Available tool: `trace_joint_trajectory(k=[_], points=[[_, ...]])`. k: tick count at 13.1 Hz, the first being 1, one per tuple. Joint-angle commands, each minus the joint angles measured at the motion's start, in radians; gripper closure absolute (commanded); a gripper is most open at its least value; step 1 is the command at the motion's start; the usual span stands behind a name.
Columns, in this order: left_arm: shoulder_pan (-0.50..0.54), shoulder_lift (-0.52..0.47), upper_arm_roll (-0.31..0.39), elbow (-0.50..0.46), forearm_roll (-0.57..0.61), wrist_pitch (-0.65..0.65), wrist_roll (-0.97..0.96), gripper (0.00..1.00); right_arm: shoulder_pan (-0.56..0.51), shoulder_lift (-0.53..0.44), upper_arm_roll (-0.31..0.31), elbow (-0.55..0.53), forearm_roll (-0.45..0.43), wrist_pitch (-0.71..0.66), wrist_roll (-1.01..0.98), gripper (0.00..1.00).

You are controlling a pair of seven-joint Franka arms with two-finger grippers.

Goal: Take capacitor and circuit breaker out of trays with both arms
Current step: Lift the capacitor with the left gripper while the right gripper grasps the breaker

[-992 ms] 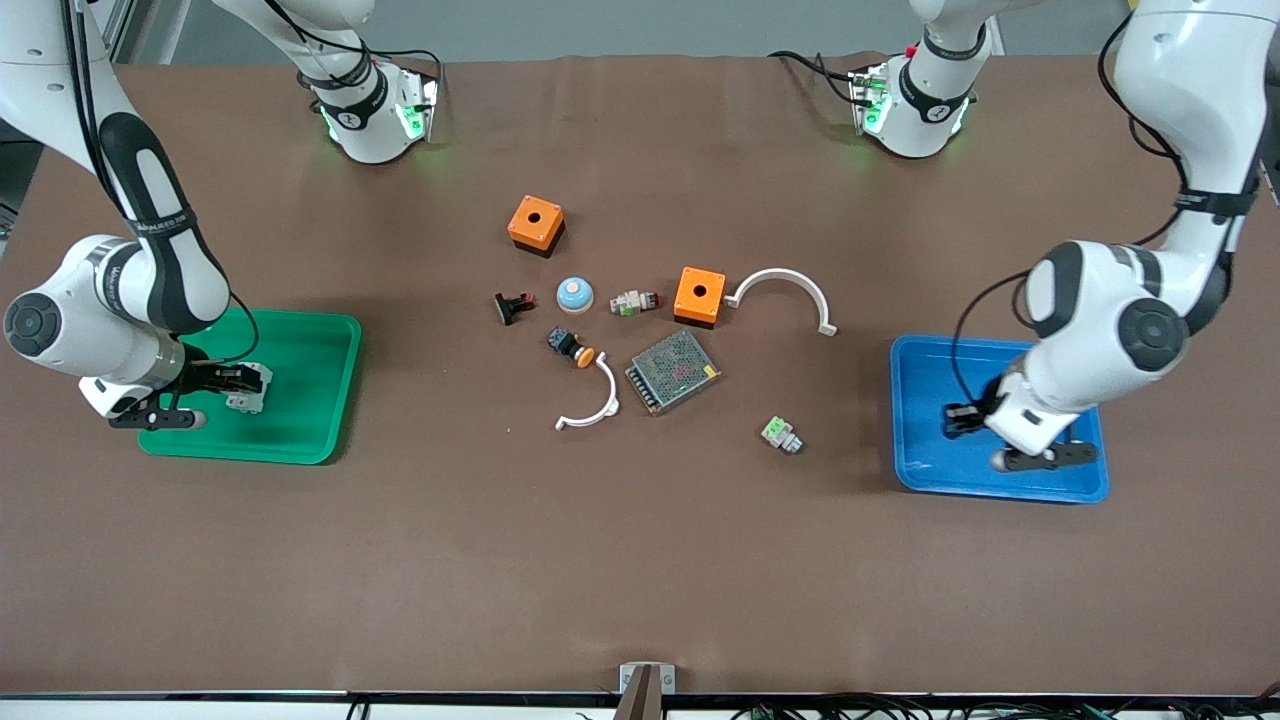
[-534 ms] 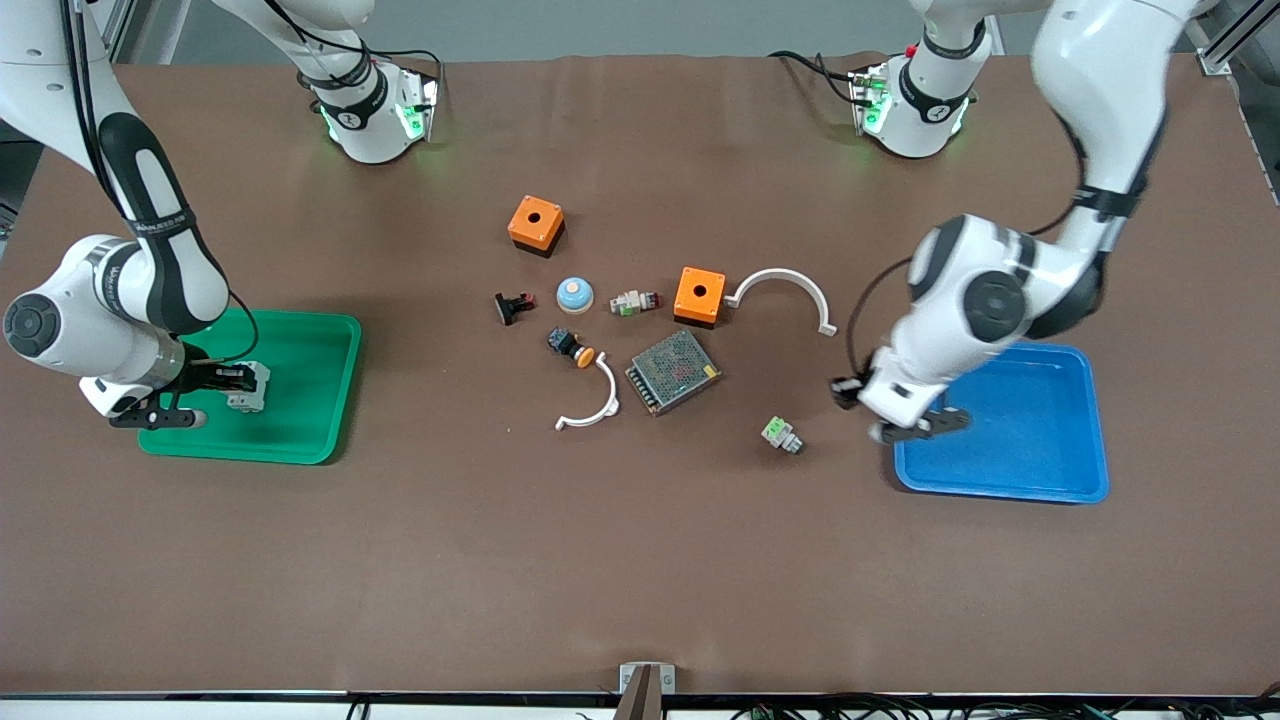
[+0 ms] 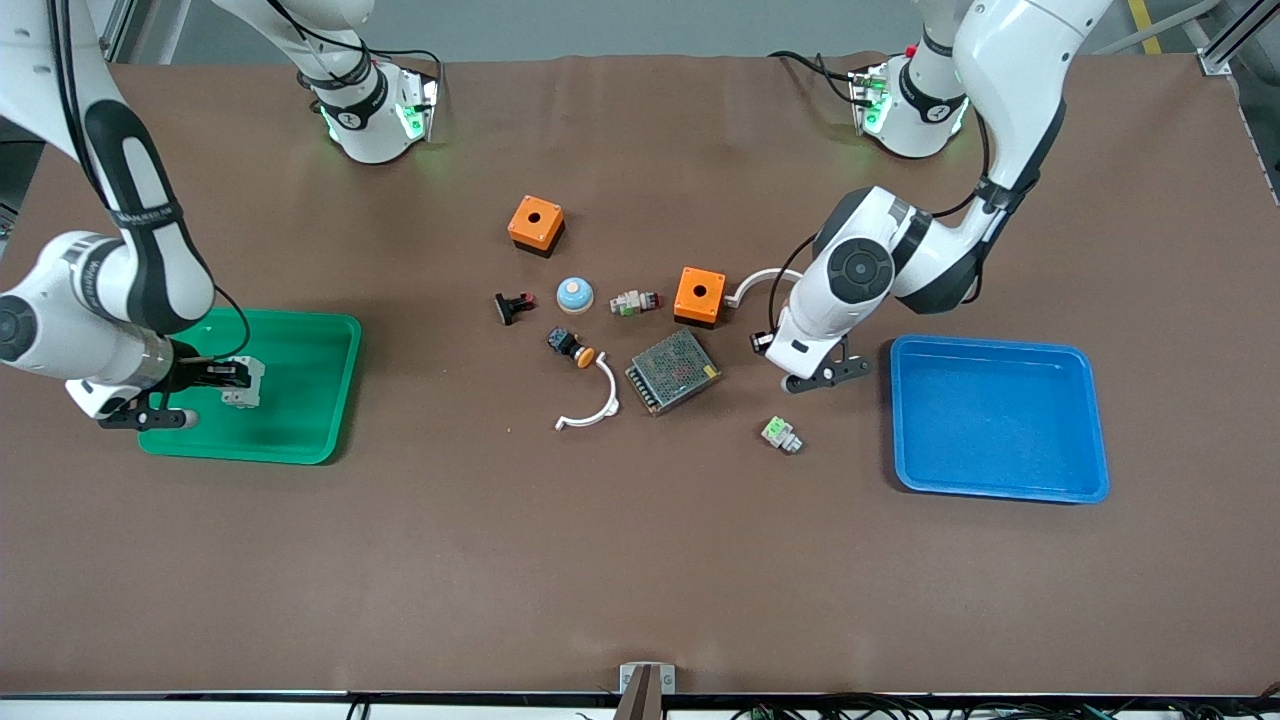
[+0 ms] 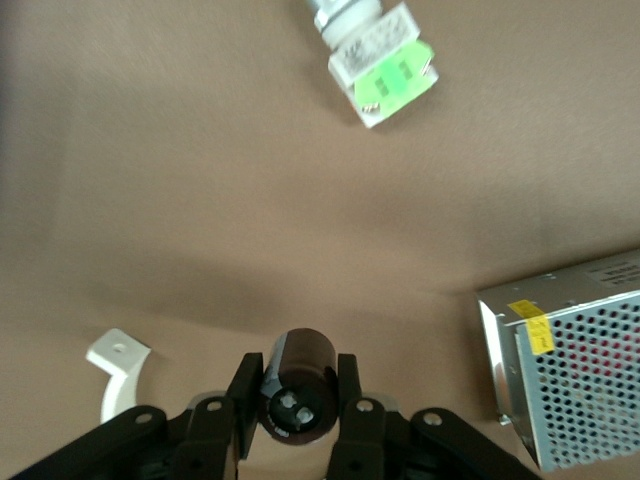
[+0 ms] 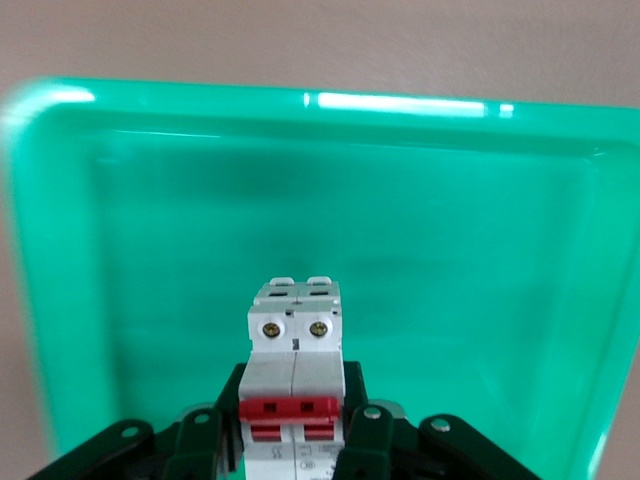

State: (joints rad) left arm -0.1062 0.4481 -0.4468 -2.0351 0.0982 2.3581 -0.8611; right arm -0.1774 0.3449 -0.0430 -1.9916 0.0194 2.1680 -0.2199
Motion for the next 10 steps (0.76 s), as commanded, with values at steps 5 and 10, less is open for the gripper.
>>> trace_joint_trajectory(k=[5, 10], points=[[-0.018, 0.104, 0.011, 0.01, 0.197, 0.058, -0.215, 0.86, 0.376, -0.073, 0.005, 0.134, 0.074, -0.145, 0.436, 0.72], [-0.003, 0.08, 0.01, 0.059, 0.21, 0.015, -0.237, 0.0, 0.551, 0.063, 0.005, 0.163, 0.123, 0.076, 0.608, 0.73]])
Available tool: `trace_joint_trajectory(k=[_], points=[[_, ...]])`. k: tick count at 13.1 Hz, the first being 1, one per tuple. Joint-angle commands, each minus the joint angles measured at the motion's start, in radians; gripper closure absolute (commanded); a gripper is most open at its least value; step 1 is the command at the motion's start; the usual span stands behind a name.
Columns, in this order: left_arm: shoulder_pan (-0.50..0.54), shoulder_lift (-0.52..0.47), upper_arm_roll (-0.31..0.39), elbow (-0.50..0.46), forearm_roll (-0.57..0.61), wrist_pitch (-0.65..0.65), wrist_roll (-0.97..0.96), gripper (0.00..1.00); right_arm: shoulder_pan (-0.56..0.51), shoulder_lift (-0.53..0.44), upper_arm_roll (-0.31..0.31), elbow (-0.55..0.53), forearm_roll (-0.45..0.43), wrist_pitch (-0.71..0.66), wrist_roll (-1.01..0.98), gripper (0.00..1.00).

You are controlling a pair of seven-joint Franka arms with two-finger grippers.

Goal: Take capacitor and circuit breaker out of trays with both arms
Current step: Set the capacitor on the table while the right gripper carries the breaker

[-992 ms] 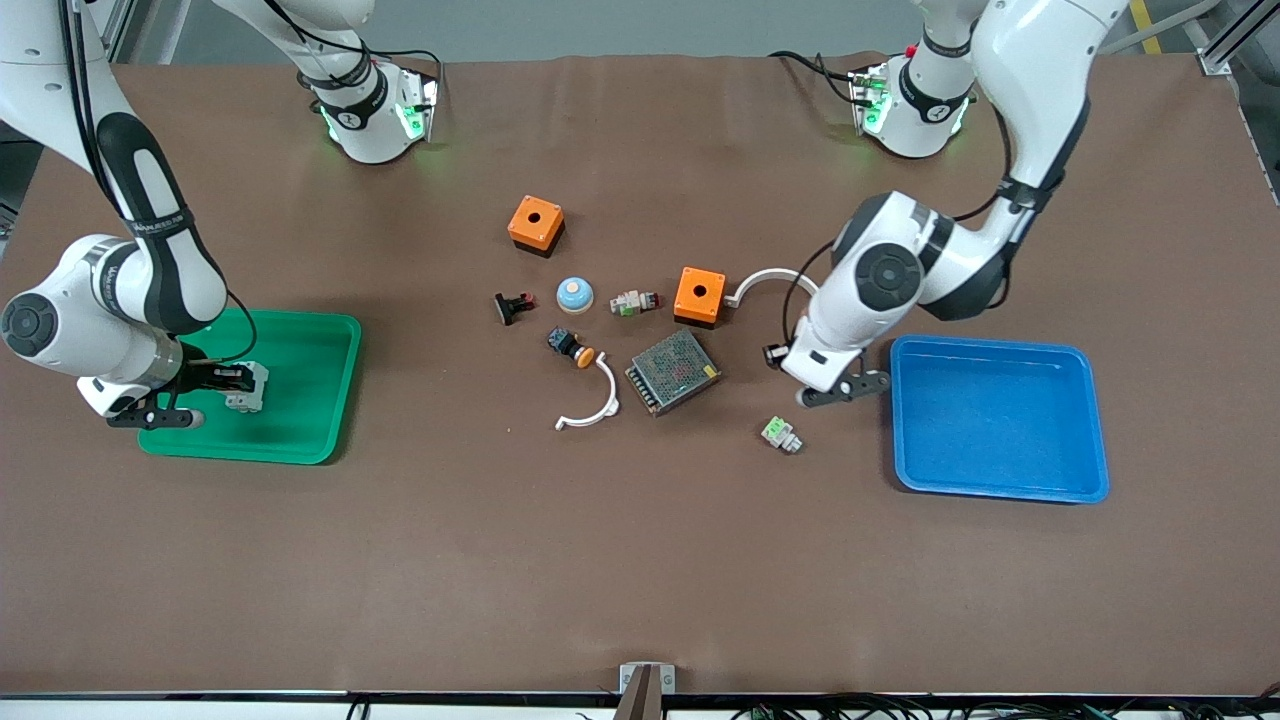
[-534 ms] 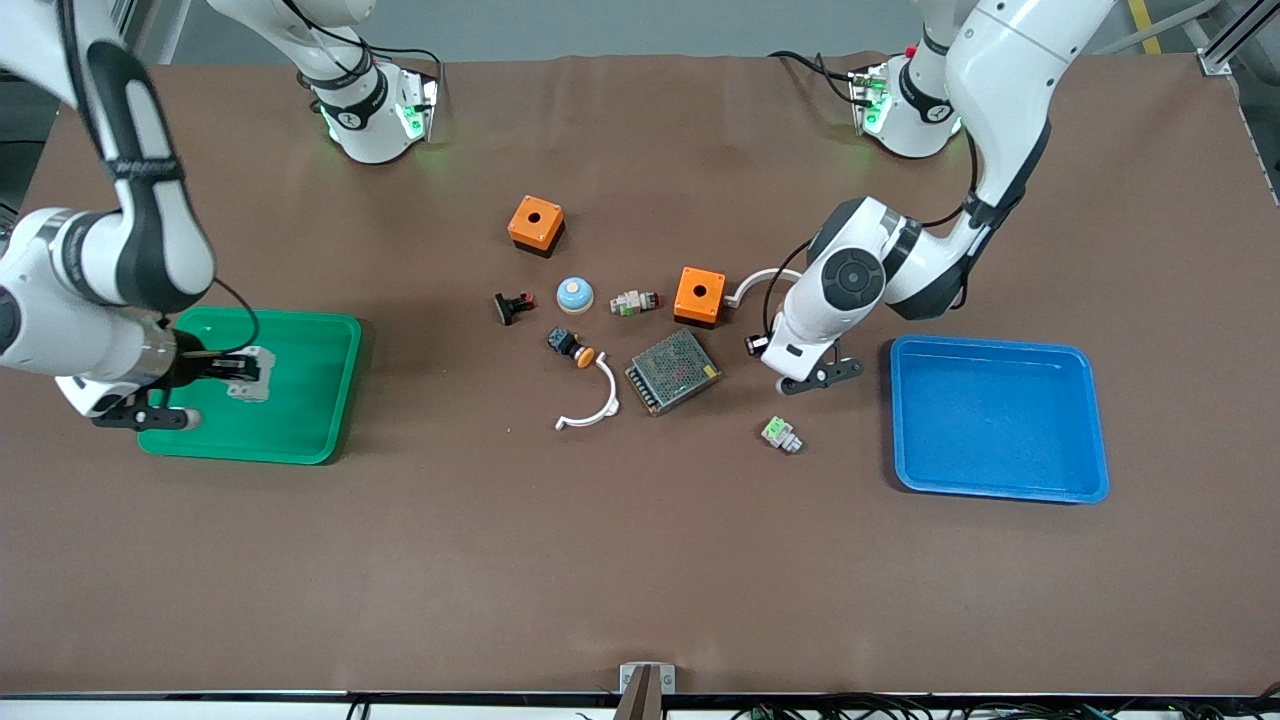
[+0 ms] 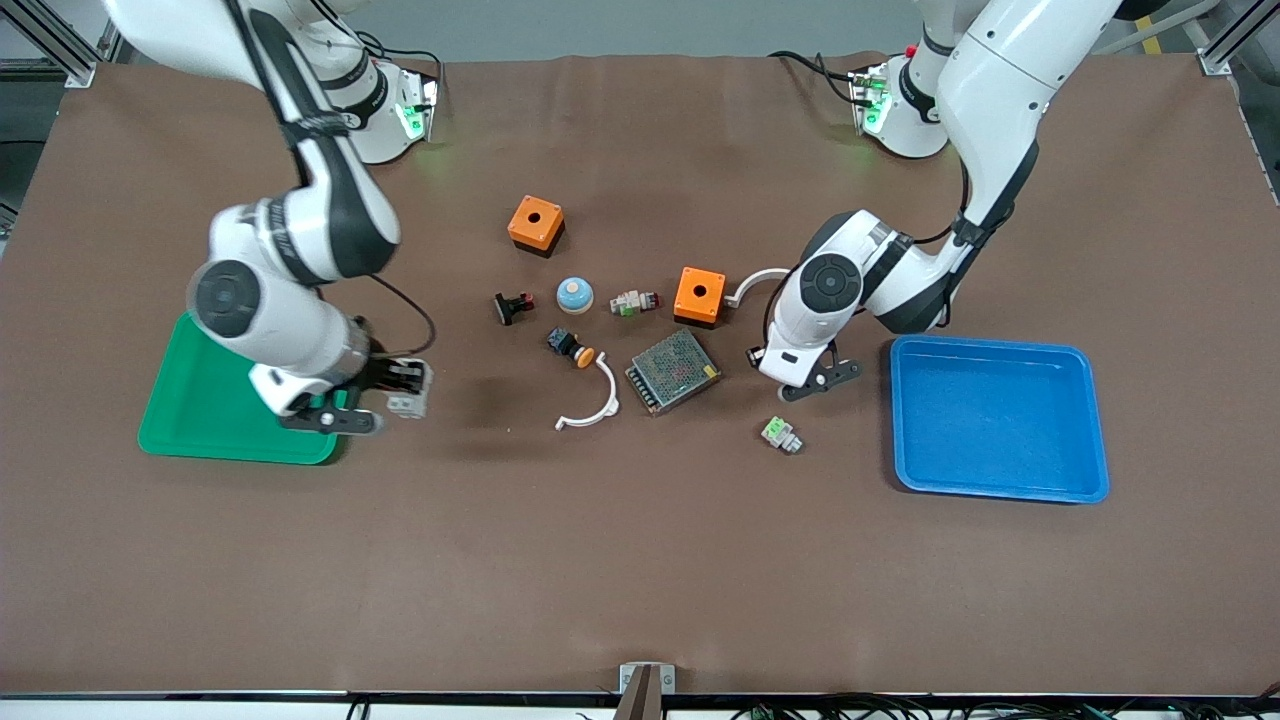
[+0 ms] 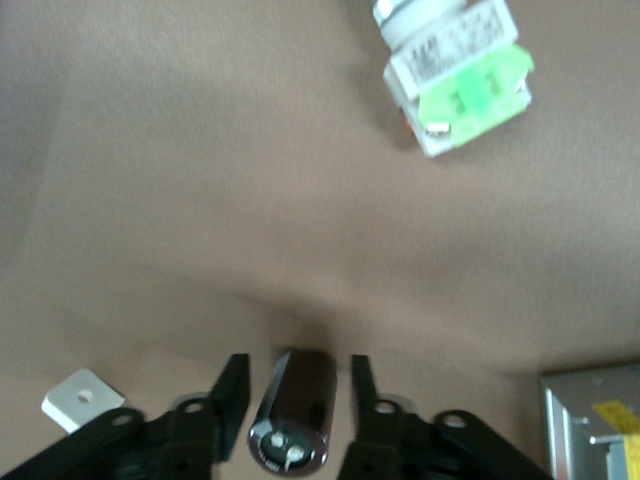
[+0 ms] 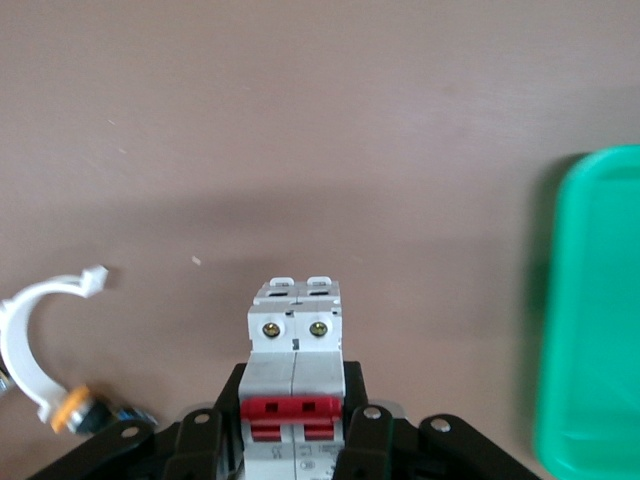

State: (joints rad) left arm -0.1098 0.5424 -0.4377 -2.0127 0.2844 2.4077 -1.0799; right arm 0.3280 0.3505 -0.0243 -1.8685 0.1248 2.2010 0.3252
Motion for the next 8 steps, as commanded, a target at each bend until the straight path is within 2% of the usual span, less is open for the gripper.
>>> trace_joint_trajectory(k=[1, 3, 5, 8], points=[[0.005, -0.034, 0.001, 0.069, 0.024, -0.082, -0.014, 0.0, 0.066, 0.091, -0.014, 0.061, 0.018, 0.046, 0.087, 0.73], [0.036, -0.077, 0.001, 0.179, 0.024, -0.223, -0.003, 0.0, 0.1, 0.155, -0.016, 0.104, 0.016, 0.046, 0.127, 0.74], [0.073, -0.075, 0.001, 0.326, 0.024, -0.361, 0.056, 0.0, 0.134, 0.182, -0.016, 0.118, 0.015, 0.049, 0.166, 0.74], [0.162, -0.071, 0.002, 0.44, 0.022, -0.398, 0.234, 0.0, 0.148, 0.202, -0.016, 0.126, 0.018, 0.054, 0.193, 0.74]])
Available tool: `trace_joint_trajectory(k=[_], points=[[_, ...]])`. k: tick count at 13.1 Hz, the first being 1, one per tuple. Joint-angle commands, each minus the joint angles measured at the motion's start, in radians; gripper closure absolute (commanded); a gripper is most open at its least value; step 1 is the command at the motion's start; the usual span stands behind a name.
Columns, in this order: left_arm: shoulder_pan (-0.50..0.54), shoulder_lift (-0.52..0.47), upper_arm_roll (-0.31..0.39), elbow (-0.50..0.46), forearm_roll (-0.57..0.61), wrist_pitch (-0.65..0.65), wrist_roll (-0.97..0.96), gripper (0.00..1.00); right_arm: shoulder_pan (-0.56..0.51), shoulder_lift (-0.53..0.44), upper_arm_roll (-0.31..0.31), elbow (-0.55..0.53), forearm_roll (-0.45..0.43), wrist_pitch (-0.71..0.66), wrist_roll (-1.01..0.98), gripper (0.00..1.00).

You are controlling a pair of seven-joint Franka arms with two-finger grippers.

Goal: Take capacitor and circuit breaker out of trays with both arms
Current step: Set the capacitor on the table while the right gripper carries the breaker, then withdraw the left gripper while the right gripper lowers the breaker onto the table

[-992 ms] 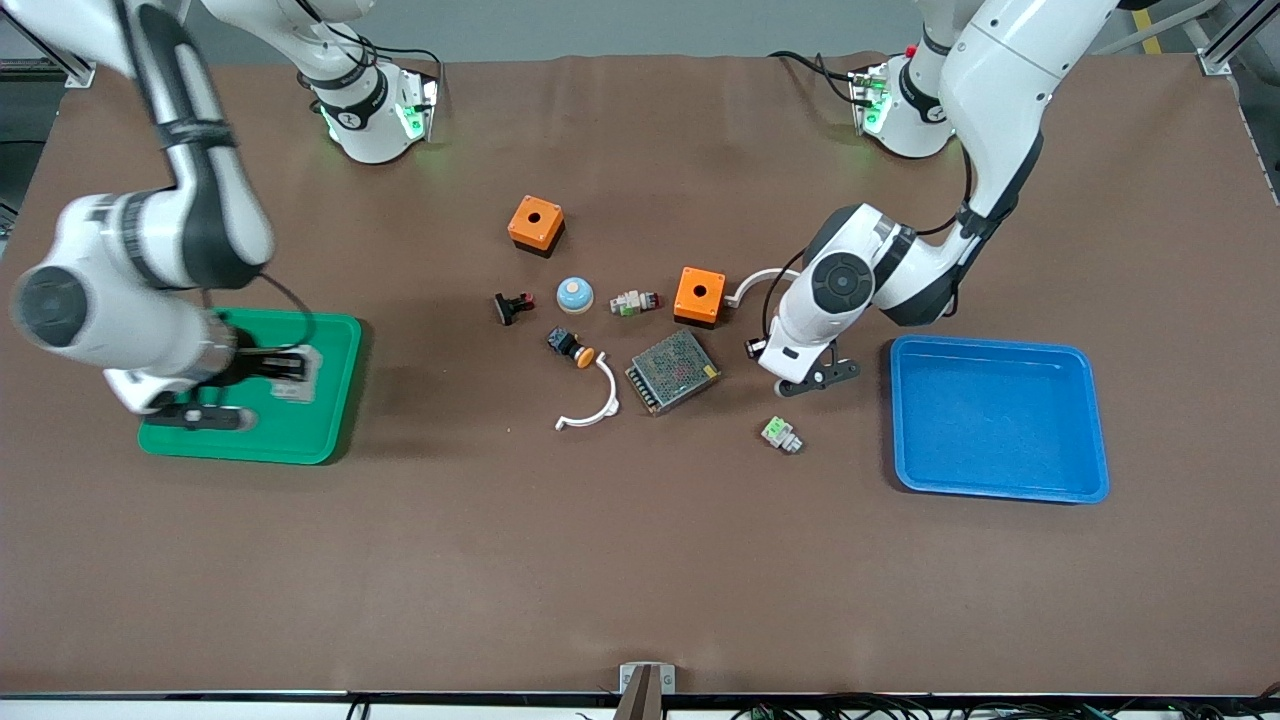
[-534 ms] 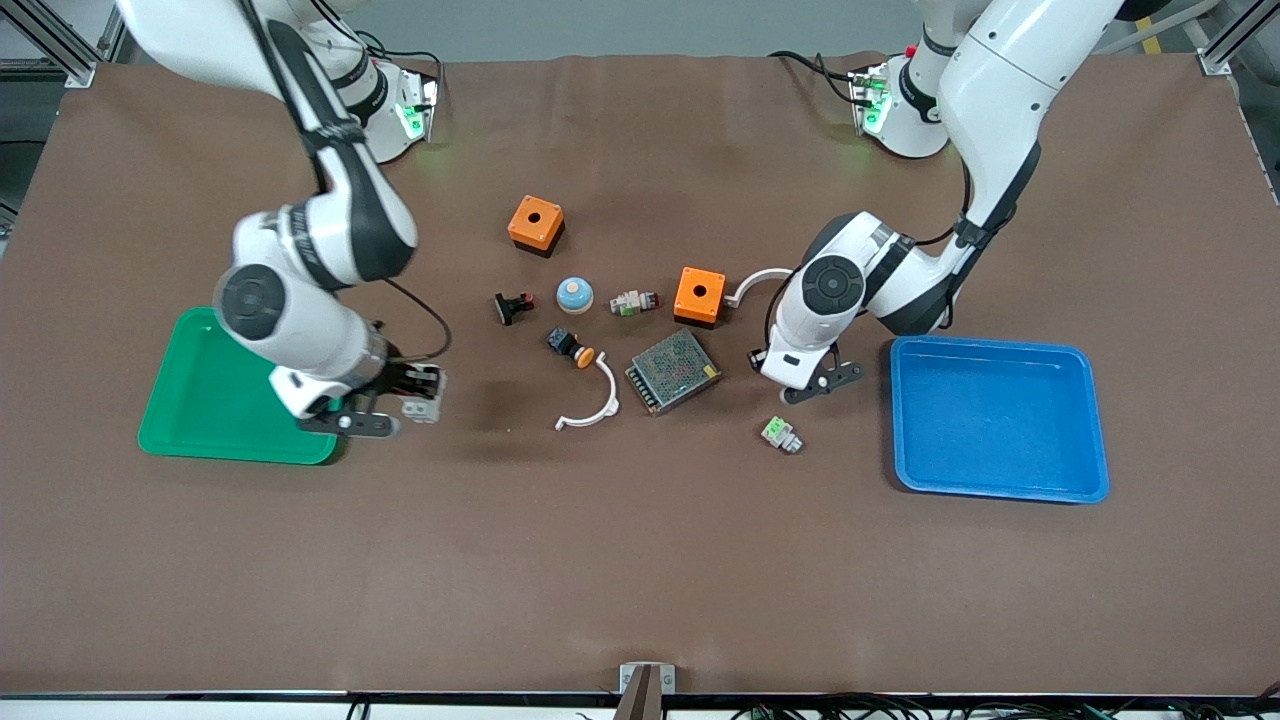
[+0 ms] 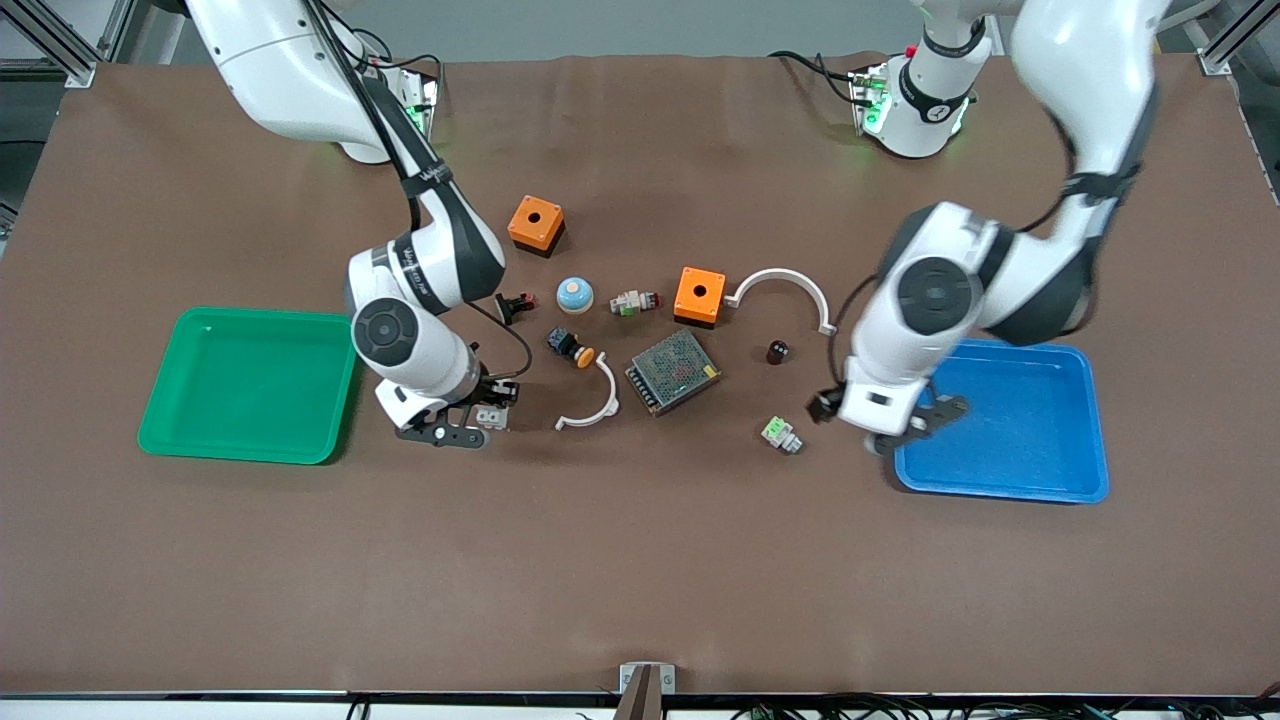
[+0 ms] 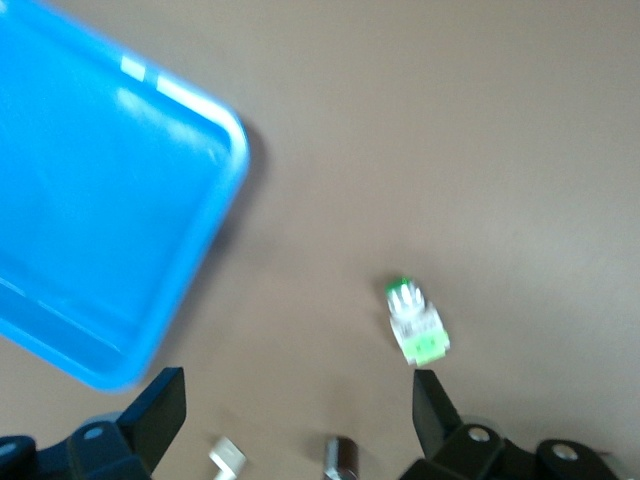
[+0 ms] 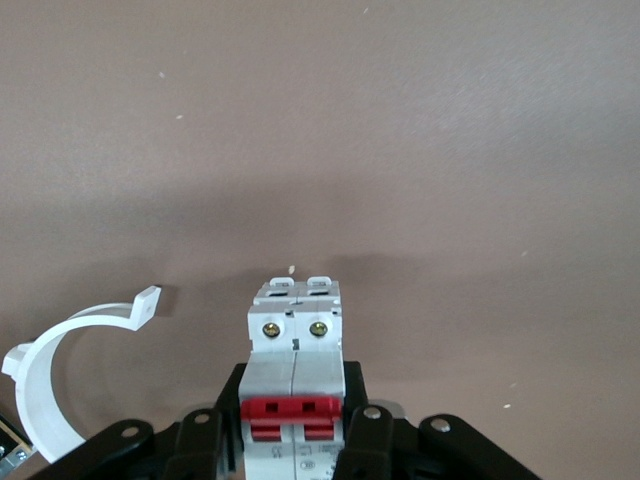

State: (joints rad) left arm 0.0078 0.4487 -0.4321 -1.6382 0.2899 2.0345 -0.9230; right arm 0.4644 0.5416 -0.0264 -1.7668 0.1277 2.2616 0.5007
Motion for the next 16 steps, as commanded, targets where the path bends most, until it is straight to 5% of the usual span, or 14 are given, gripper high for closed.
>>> trace_joint_trajectory(k=[1, 10, 14, 15, 16], points=[[0.075, 0.015, -0.004, 0.083, 0.018, -0.027, 0.123, 0.0, 0.013, 0.023, -0.013, 0.041, 0.016, -0.008, 0.021, 0.74], [0.248, -0.145, -0.014, 0.196, -0.027, -0.319, 0.502, 0.0, 0.065, 0.083, -0.013, 0.084, 0.003, -0.008, 0.093, 0.72], [0.222, -0.261, 0.107, 0.173, -0.133, -0.388, 0.752, 0.0, 0.065, 0.095, -0.013, 0.083, 0.001, 0.016, 0.091, 0.64], [0.187, -0.283, 0.165, 0.157, -0.17, -0.398, 0.783, 0.0, 0.065, 0.098, -0.013, 0.082, 0.001, 0.022, 0.09, 0.56], [0.146, -0.316, 0.224, 0.128, -0.211, -0.398, 0.806, 0.0, 0.066, 0.1, -0.013, 0.082, 0.0, 0.024, 0.088, 0.34]])
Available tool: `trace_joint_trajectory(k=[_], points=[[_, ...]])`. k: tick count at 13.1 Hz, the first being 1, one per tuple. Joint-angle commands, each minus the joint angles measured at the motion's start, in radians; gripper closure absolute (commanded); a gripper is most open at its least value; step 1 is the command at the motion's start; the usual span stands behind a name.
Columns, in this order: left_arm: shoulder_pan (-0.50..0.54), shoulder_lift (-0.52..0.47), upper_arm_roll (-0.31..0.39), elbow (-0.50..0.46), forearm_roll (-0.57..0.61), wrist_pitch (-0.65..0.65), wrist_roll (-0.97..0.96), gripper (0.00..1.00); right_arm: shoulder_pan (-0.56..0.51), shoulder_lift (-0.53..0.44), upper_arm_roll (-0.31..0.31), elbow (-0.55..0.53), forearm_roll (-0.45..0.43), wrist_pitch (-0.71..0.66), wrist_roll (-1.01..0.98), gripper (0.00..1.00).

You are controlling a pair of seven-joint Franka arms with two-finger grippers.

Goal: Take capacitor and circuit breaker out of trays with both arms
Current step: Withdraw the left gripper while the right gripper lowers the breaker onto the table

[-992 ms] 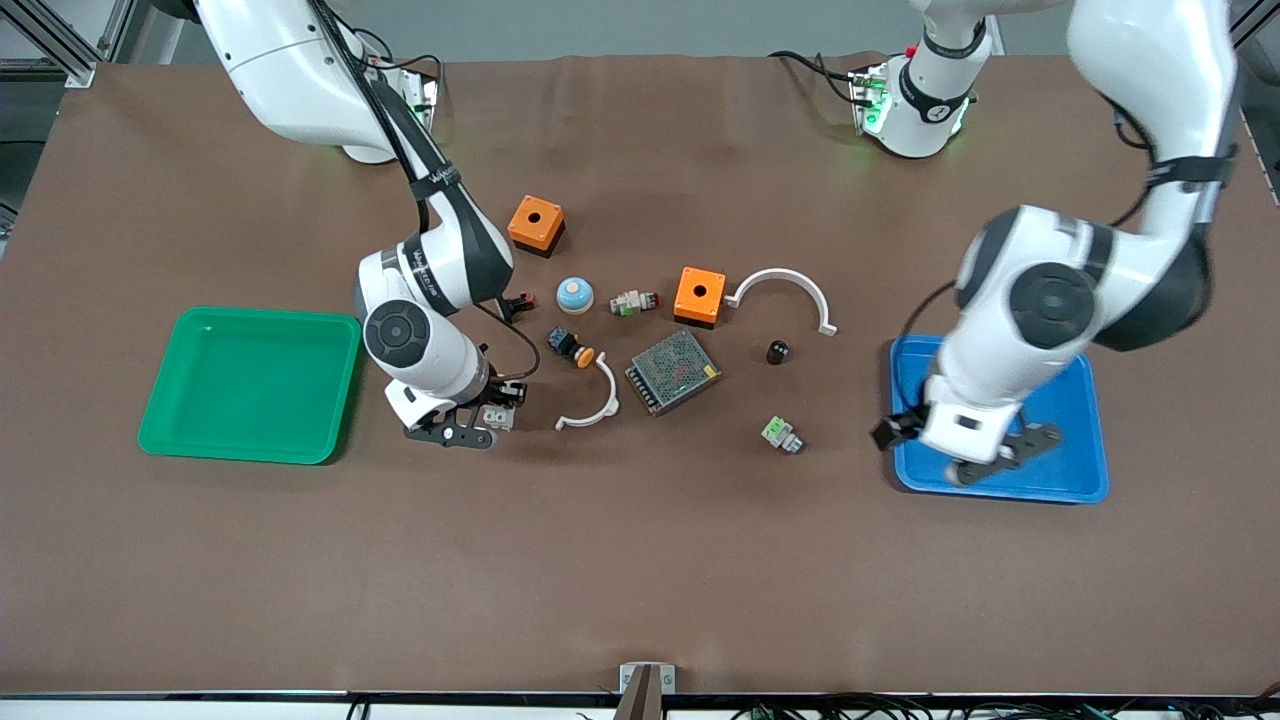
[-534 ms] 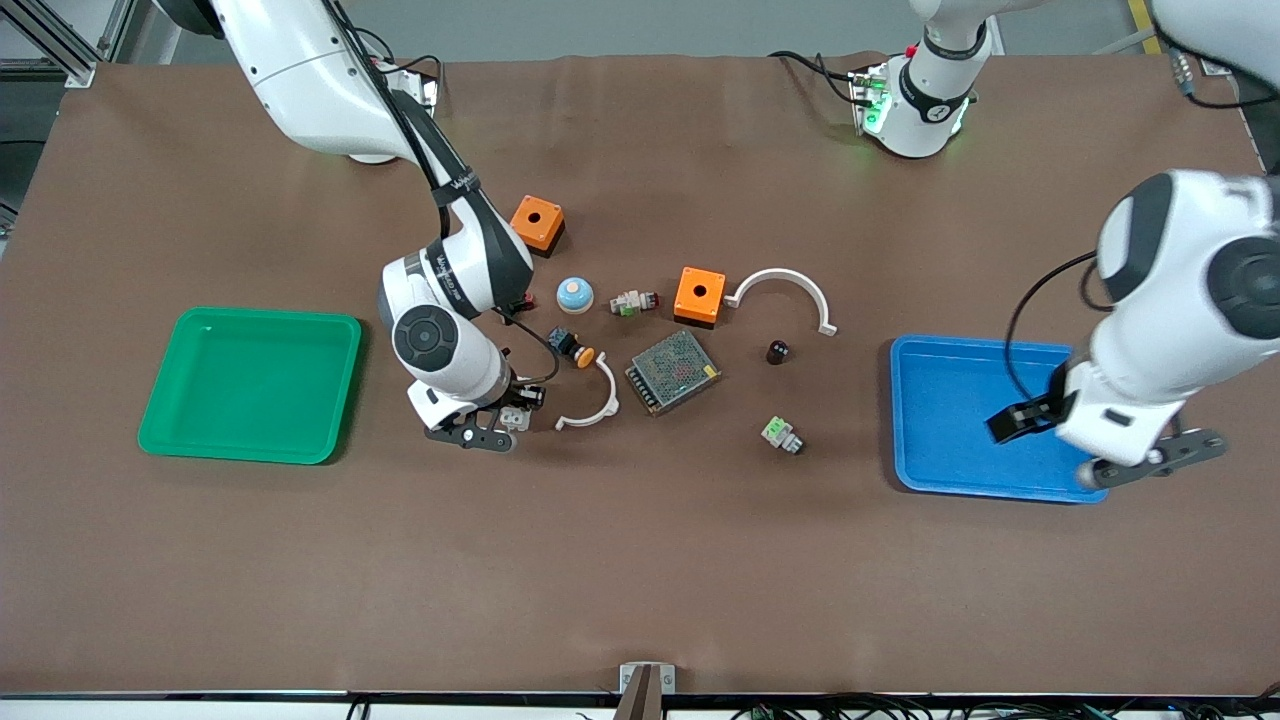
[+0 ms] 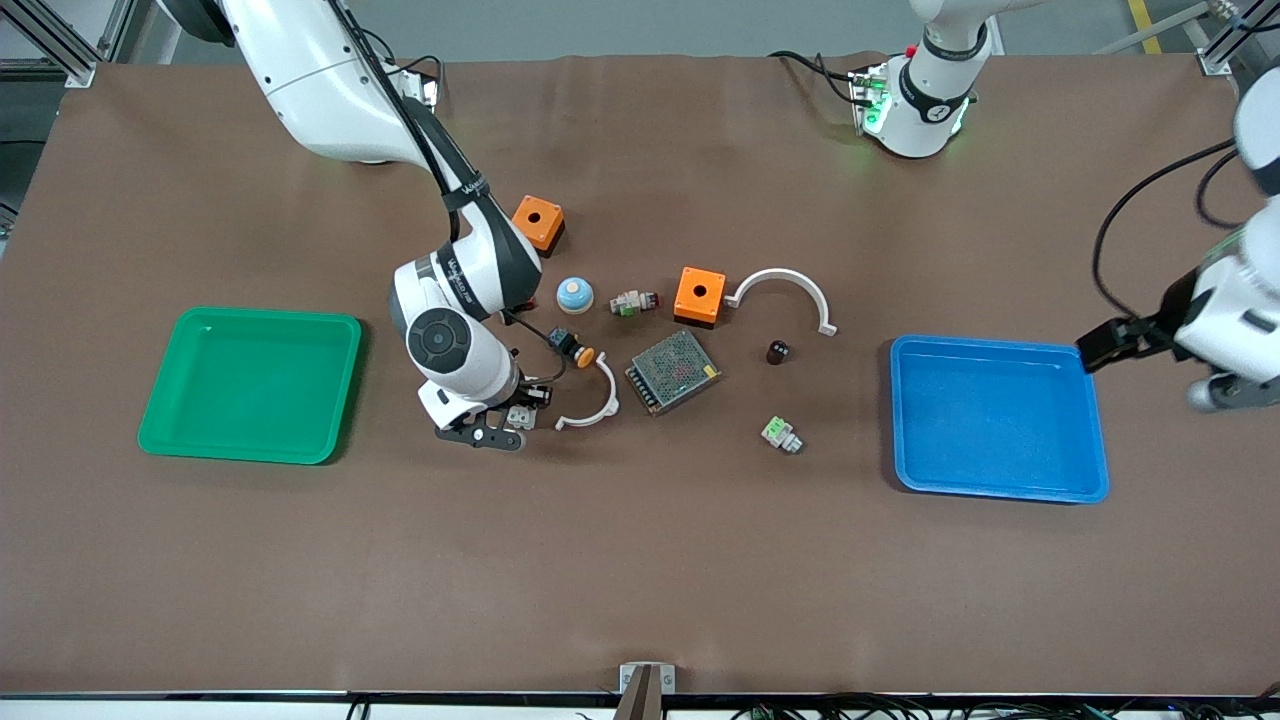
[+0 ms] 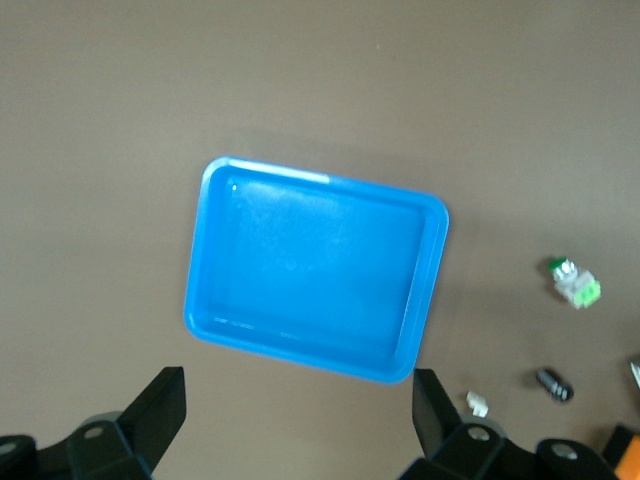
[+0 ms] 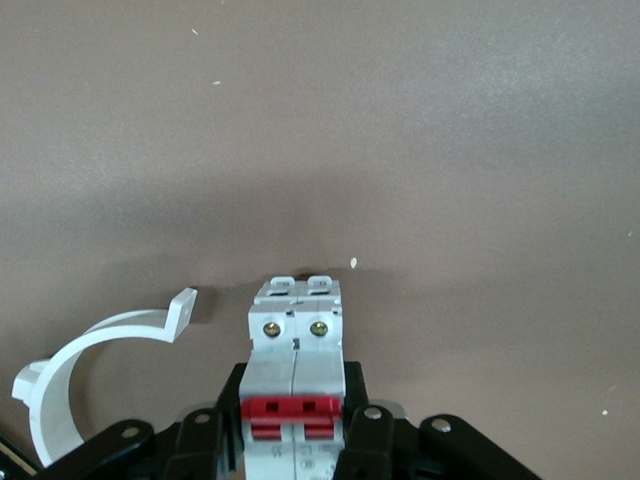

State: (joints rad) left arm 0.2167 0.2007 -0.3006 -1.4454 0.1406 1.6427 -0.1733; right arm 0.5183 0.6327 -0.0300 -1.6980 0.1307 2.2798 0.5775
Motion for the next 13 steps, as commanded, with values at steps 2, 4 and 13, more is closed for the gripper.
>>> trace_joint_trajectory(k=[2, 4, 13], points=[[-0.089, -0.134, 0.146, -0.131, -0.125, -0.004, 0.083, 0.0, 0.011, 0.004, -0.011, 0.014, -0.005, -0.002, 0.013, 0.0], [-0.1, -0.194, 0.149, -0.185, -0.128, -0.004, 0.083, 0.0, 0.0, -0.01, -0.013, 0.015, -0.005, -0.008, 0.009, 0.0], [-0.203, -0.3, 0.193, -0.277, -0.144, -0.007, 0.08, 0.0, -0.223, -0.368, -0.018, 0.05, -0.005, -0.473, -0.256, 0.0]])
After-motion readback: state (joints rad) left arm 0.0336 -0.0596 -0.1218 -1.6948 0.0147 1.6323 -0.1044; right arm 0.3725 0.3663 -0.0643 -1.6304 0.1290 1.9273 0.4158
